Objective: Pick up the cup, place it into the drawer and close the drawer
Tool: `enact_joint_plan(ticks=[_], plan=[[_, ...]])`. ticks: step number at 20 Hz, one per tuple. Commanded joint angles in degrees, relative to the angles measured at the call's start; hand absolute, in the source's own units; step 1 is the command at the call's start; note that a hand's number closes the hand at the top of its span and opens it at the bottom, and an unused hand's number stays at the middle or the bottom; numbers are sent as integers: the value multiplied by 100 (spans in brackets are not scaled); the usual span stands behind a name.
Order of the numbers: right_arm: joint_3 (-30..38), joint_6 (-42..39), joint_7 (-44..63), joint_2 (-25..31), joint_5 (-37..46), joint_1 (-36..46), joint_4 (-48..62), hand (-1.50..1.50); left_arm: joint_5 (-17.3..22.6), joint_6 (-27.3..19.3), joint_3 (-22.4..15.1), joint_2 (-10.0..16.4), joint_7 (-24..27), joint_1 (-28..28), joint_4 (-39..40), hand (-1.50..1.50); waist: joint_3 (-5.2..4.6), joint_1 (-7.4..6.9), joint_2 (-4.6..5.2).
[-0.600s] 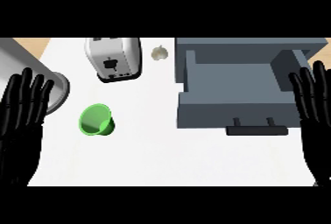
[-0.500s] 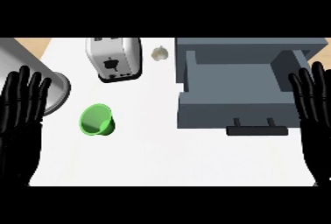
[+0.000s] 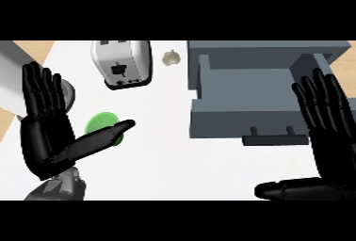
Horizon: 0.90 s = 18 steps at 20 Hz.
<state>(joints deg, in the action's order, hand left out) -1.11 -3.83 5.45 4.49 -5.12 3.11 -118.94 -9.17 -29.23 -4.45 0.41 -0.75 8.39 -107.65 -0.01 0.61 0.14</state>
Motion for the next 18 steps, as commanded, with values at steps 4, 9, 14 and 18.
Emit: enact_joint_plan(ticks=[4,9,14,18], plan=[[-195,13,-199,-176,236,-257,98,-150,166,-624,-104,-40,62,387,440,-150,1,-50,-16],[71,19,-106,-123,67,293,444,-150,315,-771,-195,-41,401,519,879,-150,1,-56,-15],[161,28,210,-85,-74,382,292,-150,332,-722,-73,42,146,480,699,-150,1,-65,-18],[86,-3,106,-109,15,179,88,-150,409,-1030,-259,-41,315,320,929,-150,1,-58,-19]])
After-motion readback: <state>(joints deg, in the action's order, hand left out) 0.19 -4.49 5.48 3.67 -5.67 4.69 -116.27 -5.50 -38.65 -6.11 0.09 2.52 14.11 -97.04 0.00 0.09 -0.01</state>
